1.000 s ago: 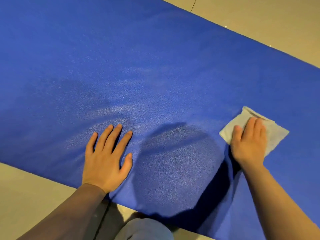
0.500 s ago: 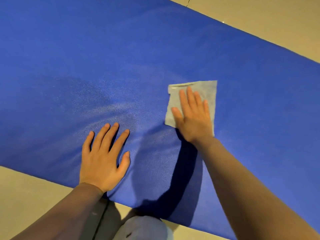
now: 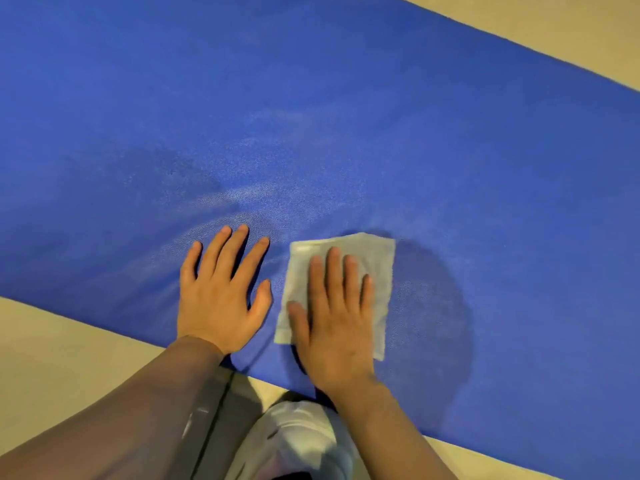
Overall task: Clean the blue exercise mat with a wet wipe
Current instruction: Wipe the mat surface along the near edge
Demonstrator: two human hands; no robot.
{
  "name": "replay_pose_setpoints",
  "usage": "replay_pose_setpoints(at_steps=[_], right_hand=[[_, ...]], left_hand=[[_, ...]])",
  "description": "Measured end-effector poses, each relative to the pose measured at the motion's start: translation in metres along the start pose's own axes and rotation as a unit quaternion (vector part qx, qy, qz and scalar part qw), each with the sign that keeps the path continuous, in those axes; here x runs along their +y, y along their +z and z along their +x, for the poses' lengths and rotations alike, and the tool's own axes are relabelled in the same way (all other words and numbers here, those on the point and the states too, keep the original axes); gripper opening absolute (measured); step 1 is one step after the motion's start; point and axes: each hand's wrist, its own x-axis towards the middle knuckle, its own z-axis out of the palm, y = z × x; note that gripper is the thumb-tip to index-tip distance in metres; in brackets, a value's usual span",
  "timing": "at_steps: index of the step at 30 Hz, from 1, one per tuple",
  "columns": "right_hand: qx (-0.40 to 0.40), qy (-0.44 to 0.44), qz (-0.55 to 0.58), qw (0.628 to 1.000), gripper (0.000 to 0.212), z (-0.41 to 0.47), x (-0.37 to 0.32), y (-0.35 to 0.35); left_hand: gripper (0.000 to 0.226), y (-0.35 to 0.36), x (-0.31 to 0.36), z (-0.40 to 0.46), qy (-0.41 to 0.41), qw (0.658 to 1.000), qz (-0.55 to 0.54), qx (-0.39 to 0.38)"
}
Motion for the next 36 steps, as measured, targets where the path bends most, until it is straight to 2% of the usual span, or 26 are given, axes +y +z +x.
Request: replay_pose_setpoints(at_steps=[2,4,5,7,9,12,15,18,21,23,25,28,30,31,33,36], right_hand=[[-0.028,-0.119,0.012,0.992,0.062,-0.002,0.001,-0.001],[-0.018,-0.139,0.009,0.990,0.062,0.004,0.037,-0.006],[-0.007,-0.093,0.001,0.996,0.064,0.008,0.062,-0.011],[0.020,0.062,-0.001,0.998,0.075,0.017,0.119,-0.027],[-0.004,0.206,0.012,0.979,0.088,0.019,0.169,-0.051],[-0.015,0.274,0.010,0.962,0.089,0.017,0.191,-0.069],[0.017,0.320,0.002,0.947,0.085,0.026,0.149,-0.051],[0.023,0.248,0.014,0.968,0.077,0.034,0.085,-0.028],[0.020,0.075,0.024,0.997,0.067,0.026,0.030,-0.020],[0.012,-0.017,0.054,0.998,0.062,0.016,0.004,-0.029],[0.016,-0.005,0.137,0.990,0.049,0.001,-0.003,-0.051],[-0.012,0.169,0.288,0.942,0.033,-0.020,0.020,-0.083],[-0.050,0.270,0.309,0.911,0.020,-0.034,0.055,-0.085],[-0.053,0.307,0.316,0.896,0.016,-0.039,0.072,-0.084],[-0.036,0.365,0.367,0.855,0.021,-0.043,0.097,-0.079],[-0.049,0.397,0.467,0.789,0.022,-0.039,0.111,-0.080]], left_hand=[[0.057,0.000,-0.001,0.000,0.003,1.000,-0.003,0.002],[0.056,0.000,-0.002,-0.001,0.004,1.000,-0.002,0.006],[0.055,0.000,-0.002,-0.001,0.004,1.000,-0.002,0.009],[0.054,0.000,-0.001,-0.001,0.004,1.000,0.000,0.014],[0.054,0.000,0.000,0.000,0.005,1.000,0.000,0.015],[0.054,0.001,-0.001,0.000,0.005,1.000,0.006,0.016],[0.054,-0.001,0.001,-0.001,0.000,1.000,0.009,0.010],[0.055,-0.001,0.000,0.000,-0.007,1.000,0.006,0.001],[0.055,-0.001,0.000,0.000,-0.008,1.000,0.003,-0.003],[0.056,-0.001,-0.001,-0.001,-0.007,1.000,0.003,-0.005],[0.056,0.000,-0.001,-0.001,-0.005,1.000,0.004,-0.004],[0.056,0.000,0.000,0.000,-0.006,1.000,0.004,-0.003],[0.056,0.000,0.000,0.000,-0.007,1.000,0.002,-0.005],[0.056,-0.001,-0.001,0.000,-0.006,1.000,0.001,-0.005],[0.057,0.000,-0.001,0.000,-0.004,1.000,0.001,-0.005],[0.057,-0.001,0.000,0.000,-0.006,1.000,0.003,-0.004]])
